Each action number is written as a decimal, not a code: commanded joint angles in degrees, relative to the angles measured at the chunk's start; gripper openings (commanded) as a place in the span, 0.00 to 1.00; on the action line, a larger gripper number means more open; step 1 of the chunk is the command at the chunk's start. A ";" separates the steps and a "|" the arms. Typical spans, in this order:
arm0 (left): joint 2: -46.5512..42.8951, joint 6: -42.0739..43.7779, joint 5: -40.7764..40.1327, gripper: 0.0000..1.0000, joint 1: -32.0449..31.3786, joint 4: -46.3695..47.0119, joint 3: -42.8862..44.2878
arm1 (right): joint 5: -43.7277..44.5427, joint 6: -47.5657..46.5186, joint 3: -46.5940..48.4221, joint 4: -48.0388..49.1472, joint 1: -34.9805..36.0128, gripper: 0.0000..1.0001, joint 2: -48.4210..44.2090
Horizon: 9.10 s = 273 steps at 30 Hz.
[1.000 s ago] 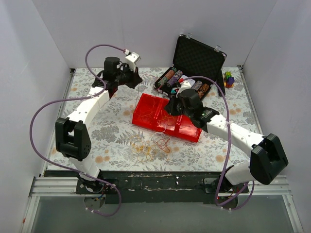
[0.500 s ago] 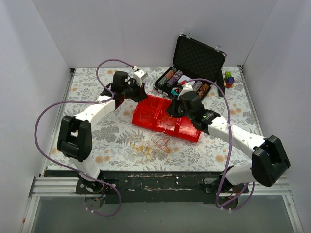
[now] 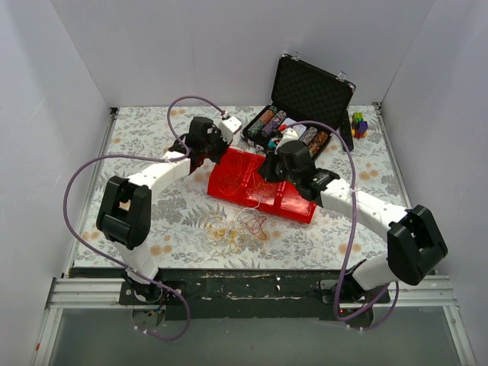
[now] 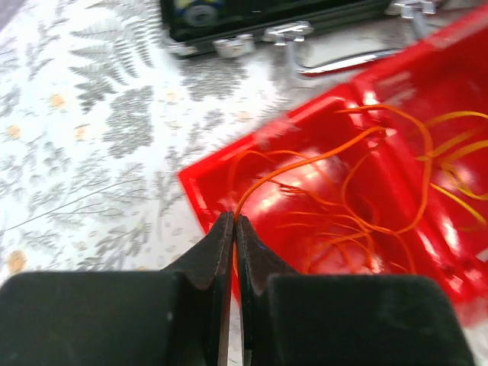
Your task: Untangle the cables
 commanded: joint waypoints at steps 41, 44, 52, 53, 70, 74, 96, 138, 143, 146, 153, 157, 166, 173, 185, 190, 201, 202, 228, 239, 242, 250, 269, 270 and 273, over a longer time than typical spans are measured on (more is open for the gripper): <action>-0.29 2.04 -4.21 0.91 -4.52 -3.10 6.04 | 0.48 0.98 -3.12 0.04 0.00 0.30 -5.07; -3.71 -0.77 -2.01 0.98 -3.46 -6.26 9.82 | 0.30 1.25 -4.43 -0.58 0.53 0.33 -6.91; -16.63 -4.90 11.78 0.96 -3.37 -18.22 4.42 | 1.35 2.56 -9.52 -2.86 1.76 0.34 -12.80; -18.65 -6.04 12.41 0.94 -3.98 -18.32 0.47 | 1.53 2.74 -9.97 -2.69 1.76 0.34 -13.50; -11.64 -15.98 18.91 0.57 -7.41 -15.77 -13.55 | 5.84 2.57 -11.55 -5.24 1.85 0.29 -20.54; -10.58 -16.07 21.81 0.46 -7.76 -15.94 -13.45 | 6.28 2.22 -11.73 -5.41 1.76 0.28 -20.63; -9.53 -15.54 20.32 0.39 -9.35 -13.31 -15.04 | 6.81 2.39 -11.82 -5.59 1.68 0.19 -22.03; -26.75 -13.08 13.38 0.34 -10.93 -24.29 -8.01 | -4.52 -10.43 -5.23 -8.84 2.02 0.52 -12.91; -29.47 -14.13 12.33 0.36 -8.56 -23.86 -9.50 | -7.78 -11.94 -2.86 -8.41 2.03 0.58 -4.82; -30.62 -14.84 12.76 0.37 -5.75 -22.63 -10.38 | -10.32 -12.37 -2.24 -7.35 2.03 0.59 -1.22; -29.83 -15.28 14.26 0.36 0.06 -20.87 -8.80 | -12.53 -12.90 -0.39 -6.56 3.43 0.57 4.94; -29.57 -14.93 14.87 0.37 0.23 -21.39 -7.66 | -11.83 -13.52 0.48 -6.38 3.69 0.53 7.05; -30.09 -14.14 14.87 0.37 0.23 -21.83 -7.66 | -10.07 -14.48 0.84 -6.20 3.78 0.40 8.46; -30.44 -14.49 15.93 0.37 0.23 -21.83 -7.57 | -8.49 -15.45 0.66 -6.91 3.78 0.43 8.73; -30.53 -14.31 16.01 0.37 0.23 -21.83 -7.48 | -6.11 -16.68 0.93 -7.08 3.78 0.52 3.19; -30.44 -13.96 15.84 0.38 0.23 -21.57 -6.95 | -8.04 -17.39 0.57 -6.99 3.78 0.56 5.65; -30.09 -13.08 16.37 0.39 0.23 -22.53 -5.99 | -11.03 -17.30 -0.48 -5.50 3.70 0.54 9.52; -29.92 -13.00 16.37 0.39 0.23 -22.45 -5.90 | -11.03 -17.30 -0.74 -5.41 3.78 0.52 9.60; -30.27 -12.12 14.96 0.41 0.23 -22.18 -4.84 | -9.89 -17.21 1.45 -6.73 3.78 0.01 6.19; -30.44 -12.12 14.96 0.43 0.23 -22.36 -4.23 | -5.95 -17.21 6.81 -6.99 4.75 0.01 -6.90; -30.79 -12.12 15.05 0.43 0.15 -22.54 -4.40 | -1.55 -17.30 8.56 -7.08 4.75 0.01 -10.60; -31.41 -12.03 15.31 0.45 0.23 -22.89 -4.58 | 1.53 -18.70 13.93 -8.66 4.93 0.01 -16.05; -30.97 -13.61 25.40 0.53 0.23 -22.54 -7.04 | -18.42 -10.45 17.45 -2.17 4.93 0.01 -22.56; -31.06 -13.61 28.12 0.58 0.23 -22.80 -7.30 | -18.16 -10.44 17.62 -2.16 4.93 0.01 -22.30; -31.41 -10.02 35.33 0.73 0.23 -26.65 -6.08 | -17.80 -10.18 18.59 -2.16 4.93 0.01 -21.16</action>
